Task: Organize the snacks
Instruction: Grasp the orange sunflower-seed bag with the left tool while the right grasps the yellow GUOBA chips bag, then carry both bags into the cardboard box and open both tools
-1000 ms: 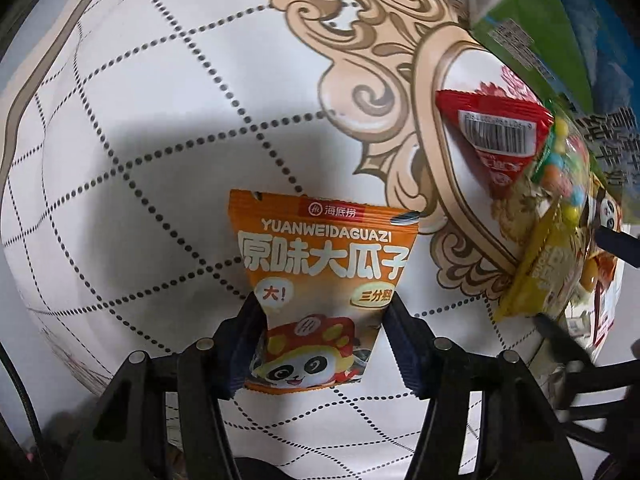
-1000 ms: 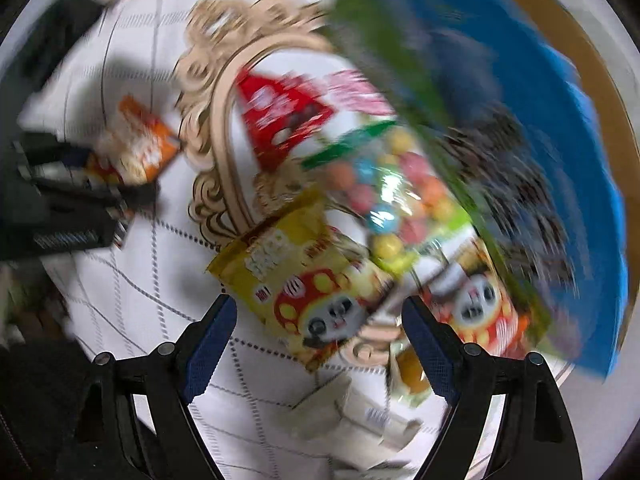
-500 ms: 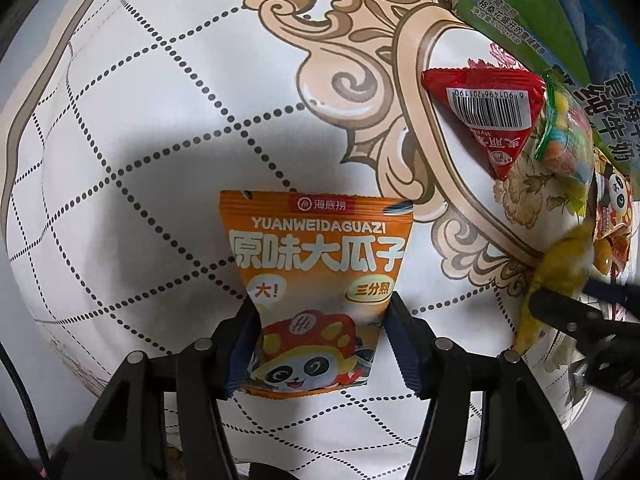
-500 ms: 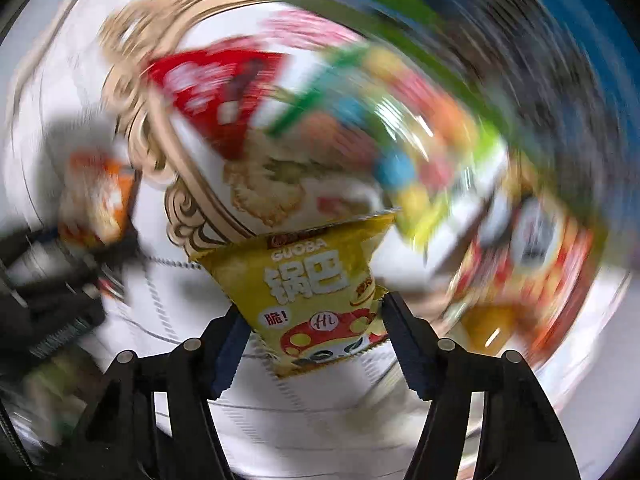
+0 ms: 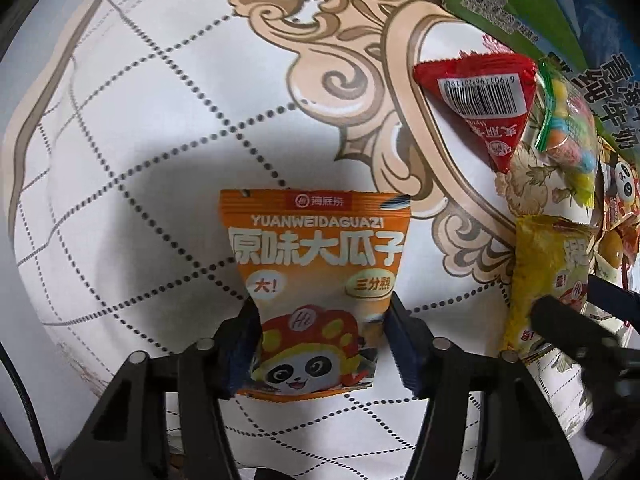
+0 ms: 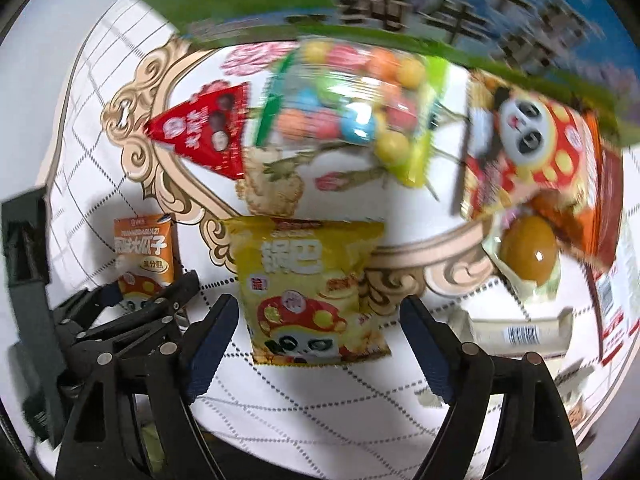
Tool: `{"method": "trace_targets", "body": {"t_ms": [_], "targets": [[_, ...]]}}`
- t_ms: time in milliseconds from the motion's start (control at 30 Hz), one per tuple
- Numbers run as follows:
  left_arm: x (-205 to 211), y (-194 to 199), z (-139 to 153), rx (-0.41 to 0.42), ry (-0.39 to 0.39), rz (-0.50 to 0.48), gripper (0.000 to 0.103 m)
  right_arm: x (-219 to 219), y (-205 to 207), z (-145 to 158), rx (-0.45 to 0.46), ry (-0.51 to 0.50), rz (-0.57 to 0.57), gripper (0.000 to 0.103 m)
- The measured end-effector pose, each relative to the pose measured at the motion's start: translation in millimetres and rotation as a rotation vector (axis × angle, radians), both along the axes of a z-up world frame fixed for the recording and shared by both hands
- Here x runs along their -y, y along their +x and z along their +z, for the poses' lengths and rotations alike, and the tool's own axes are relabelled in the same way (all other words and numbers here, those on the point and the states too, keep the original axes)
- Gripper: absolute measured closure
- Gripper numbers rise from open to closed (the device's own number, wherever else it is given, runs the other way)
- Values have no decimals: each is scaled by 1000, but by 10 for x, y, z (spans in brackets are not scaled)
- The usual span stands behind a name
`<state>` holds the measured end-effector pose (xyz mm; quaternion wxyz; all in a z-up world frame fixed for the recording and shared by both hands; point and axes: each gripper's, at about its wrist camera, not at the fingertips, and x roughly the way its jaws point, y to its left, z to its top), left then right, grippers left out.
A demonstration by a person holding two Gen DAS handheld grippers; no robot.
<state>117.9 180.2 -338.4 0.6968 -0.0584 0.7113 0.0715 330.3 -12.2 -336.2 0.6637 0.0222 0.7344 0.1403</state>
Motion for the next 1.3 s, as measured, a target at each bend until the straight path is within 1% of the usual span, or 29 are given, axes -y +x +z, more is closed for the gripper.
{"method": "trace_targets", "body": {"t_ms": [100, 133, 167, 200, 267, 300, 367, 467, 500, 633, 667, 733, 767, 900, 967, 1133, 1167, 1300], "targets": [[-7, -26, 18, -1, -16, 12, 46, -227, -29, -20, 44, -49, 49, 19], [-5, -27, 16, -3, -21, 12, 46, -242, -21, -41, 54, -72, 50, 22], [-1, -27, 15, -6, -25, 8, 46, -231, -13, -71, 48, -79, 34, 37], [7, -26, 12, -10, -29, 1, 46, -250, -26, -135, 23, -75, 4, 44], [13, -28, 9, -14, -36, -4, 46, -202, -56, -175, -20, -41, -57, 44], [25, -28, 5, -14, -37, -5, 46, -180, -86, -180, -51, -21, -73, 44], [52, -33, 2, -14, -31, -6, 46, -117, -116, -188, -79, 8, -85, 43], [78, -32, -27, -15, -16, -14, 46, -89, -136, -218, -72, -18, -83, 32], [74, -27, -36, -15, -14, -15, 46, -80, -214, -250, -70, -21, -83, 32], [95, -11, -50, -11, -8, -16, 46, -111, -272, -318, -53, -37, -69, 32], [114, -16, -44, -8, -3, -18, 47, -144, -300, -324, -45, -42, -64, 33], [156, -27, -17, 0, 10, -27, 48, -244, -328, -309, -34, -42, -58, 37], [180, -33, -8, 4, 15, -31, 48, -315, -359, -304, -29, -41, -56, 45], [228, -61, 50, 8, 6, -29, 49, -403, -464, -305, -7, -47, -56, 47], [261, -76, 99, 19, 0, -31, 49, -372, -584, -228, -1, -42, -62, 49], [354, -104, 330, 56, -24, -45, 50, -260, -669, -62, 19, -16, -72, 51], [390, -105, 413, 70, -32, -52, 50, -192, -649, -25, 23, -6, -71, 51], [523, -84, 733, 115, -72, -77, 50, -46, -721, 288, 58, 46, -78, 51]]}}
